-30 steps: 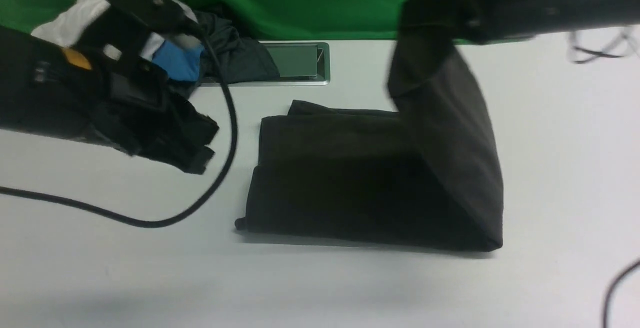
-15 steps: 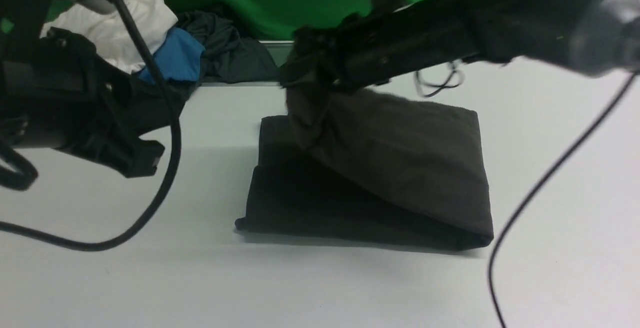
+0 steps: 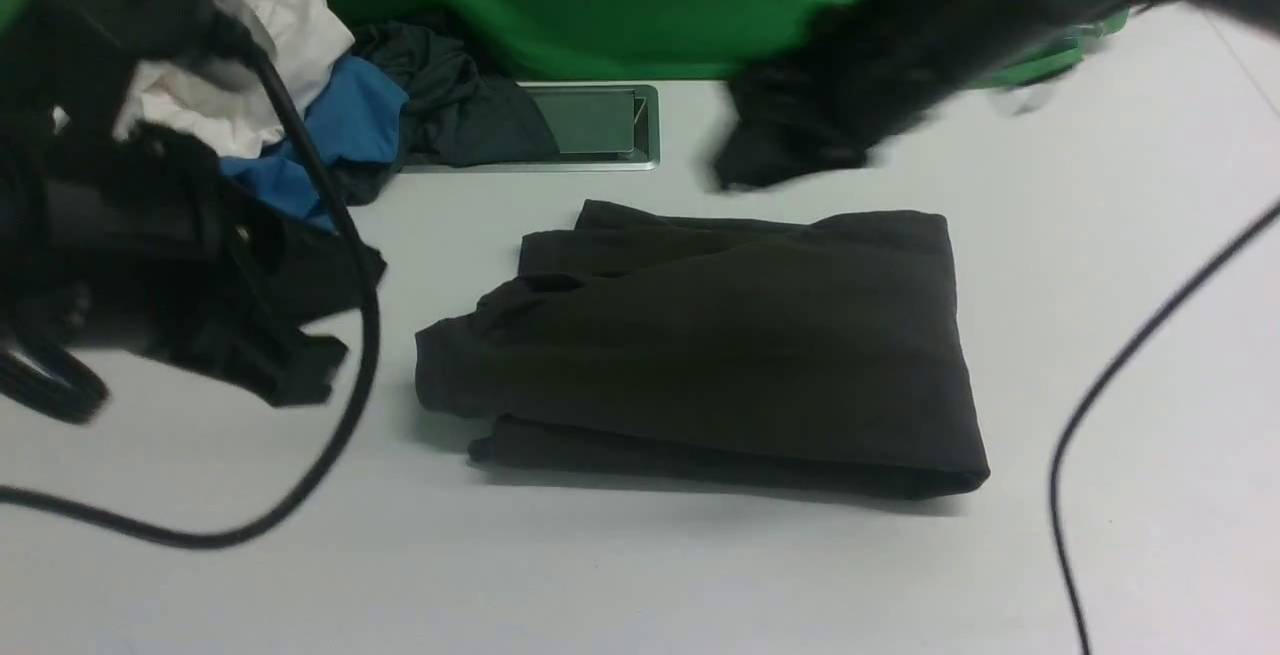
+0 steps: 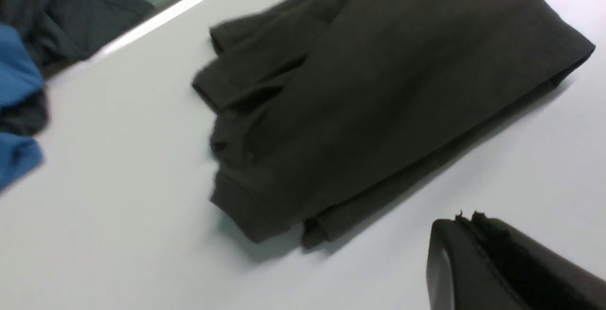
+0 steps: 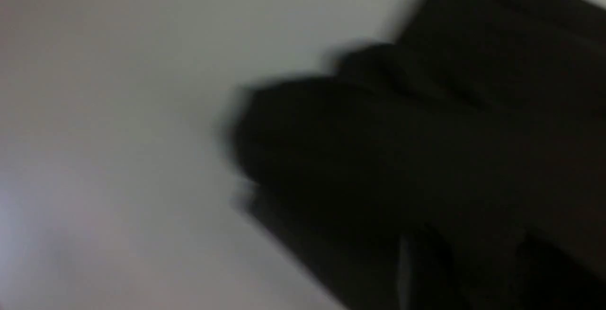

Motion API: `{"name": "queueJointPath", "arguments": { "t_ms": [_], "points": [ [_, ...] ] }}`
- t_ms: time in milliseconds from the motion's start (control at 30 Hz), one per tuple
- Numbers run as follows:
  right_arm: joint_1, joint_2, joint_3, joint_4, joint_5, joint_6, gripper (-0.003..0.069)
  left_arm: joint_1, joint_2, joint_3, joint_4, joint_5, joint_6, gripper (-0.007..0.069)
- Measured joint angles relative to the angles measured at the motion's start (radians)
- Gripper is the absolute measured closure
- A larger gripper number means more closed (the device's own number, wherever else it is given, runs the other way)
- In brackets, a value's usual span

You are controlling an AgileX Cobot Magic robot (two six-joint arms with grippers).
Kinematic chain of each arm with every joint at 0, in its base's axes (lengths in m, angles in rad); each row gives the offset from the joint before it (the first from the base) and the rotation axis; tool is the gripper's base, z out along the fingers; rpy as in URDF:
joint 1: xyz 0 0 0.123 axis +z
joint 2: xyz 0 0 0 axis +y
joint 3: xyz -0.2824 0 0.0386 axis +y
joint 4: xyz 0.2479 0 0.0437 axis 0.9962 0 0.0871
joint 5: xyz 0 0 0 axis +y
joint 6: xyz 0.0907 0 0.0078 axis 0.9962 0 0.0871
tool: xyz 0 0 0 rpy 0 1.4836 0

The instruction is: Fold a long-sleeved shirt on a white desktop.

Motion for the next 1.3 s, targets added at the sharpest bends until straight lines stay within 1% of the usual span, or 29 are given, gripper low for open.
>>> {"name": "queueJointPath", "arguments": {
  "t_ms": [33,67,100,167,200,233,367,400,533,600,633,733,767,867,1000,1033,1067,1200,1233,1267,1300],
  "points": [
    [-0.005,-0.011,0.031,-0.129,-0.004,0.096,0.0402,0.0,0.0,0.022,-0.018,-0.025,0.015,0.0605],
    [-0.009,-0.013,0.059,-0.221,-0.017,0.148,0.0398,0.0,0.0,0.037,-0.035,-0.044,0.026,0.0605],
    [-0.014,-0.009,0.1,-0.346,-0.059,0.212,0.0391,0.0,0.0,0.059,-0.052,-0.073,0.04,0.0605],
    [-0.02,0.002,0.135,-0.409,-0.109,0.245,0.0388,0.0,0.0,0.07,-0.067,-0.088,0.05,0.0605],
    [-0.022,0.025,0.158,-0.439,-0.162,0.266,0.0391,0.0,-0.007,0.085,-0.088,-0.115,0.064,0.0605],
    [-0.022,0.058,0.171,-0.461,-0.225,0.279,0.041,0.0,-0.028,0.109,-0.113,-0.153,0.092,0.0605],
    [-0.024,0.144,0.17,-0.468,-0.337,0.291,0.0453,0.0,-0.126,0.181,-0.158,-0.226,0.144,0.0605],
    [-0.024,0.149,0.169,-0.468,-0.34,0.291,0.0454,0.0,-0.134,0.191,-0.161,-0.229,0.145,0.0605],
    [-0.043,0.238,0.152,-0.469,-0.41,0.292,0.0454,0.0,-0.359,0.31,-0.175,-0.257,0.186,0.0605],
    [-0.047,0.248,0.147,-0.469,-0.436,0.284,0.0454,0.0,-0.457,0.353,-0.175,-0.257,0.189,0.0605],
    [-0.048,0.248,0.147,-0.469,-0.439,0.281,0.0454,0.0,-0.469,0.361,-0.175,-0.258,0.189,0.0605],
    [-0.05,0.225,0.145,-0.471,-0.406,0.25,0.0454,0.0,-0.662,0.417,-0.176,-0.262,0.189,0.0605],
    [-0.05,0.218,0.145,-0.471,-0.394,0.249,0.0454,0.0,-0.672,0.42,-0.176,-0.264,0.189,0.0605],
    [-0.05,0.095,0.171,-0.472,-0.289,0.227,0.0454,0.0,-0.827,0.456,-0.176,-0.274,0.165,0.0605],
    [-0.038,-0.168,0.305,-0.473,-0.252,0.24,0.0454,0.0,-0.969,0.521,-0.176,-0.3,0.111,0.0605],
    [-0.031,-0.274,0.36,-0.473,-0.246,0.256,0.0459,0.0,-0.988,0.545,-0.176,-0.319,0.108,0.0605],
    [-0.028,-0.319,0.387,-0.473,-0.243,0.263,0.0469,0.0,-0.996,0.56,-0.175,-0.329,0.106,0.0605],
    [-0.002,-0.595,0.554,-0.473,-0.219,0.308,0.0597,0.0,-1.003,0.618,-0.173,-0.376,0.106,0.0605],
    [0.009,-0.674,0.592,-0.473,-0.204,0.324,0.0617,0.0,-1.003,0.634,-0.174,-0.379,0.105,0.0605],
    [0.011,-0.674,0.598,-0.473,-0.202,0.328,0.0619,0.0,-1.003,0.636,-0.174,-0.38,0.105,0.0605],
    [0.017,-0.751,0.639,-0.472,-0.182,0.349,0.0627,0.0,-1.003,0.655,-0.172,-0.38,0.104,0.0605]
  ]
}}
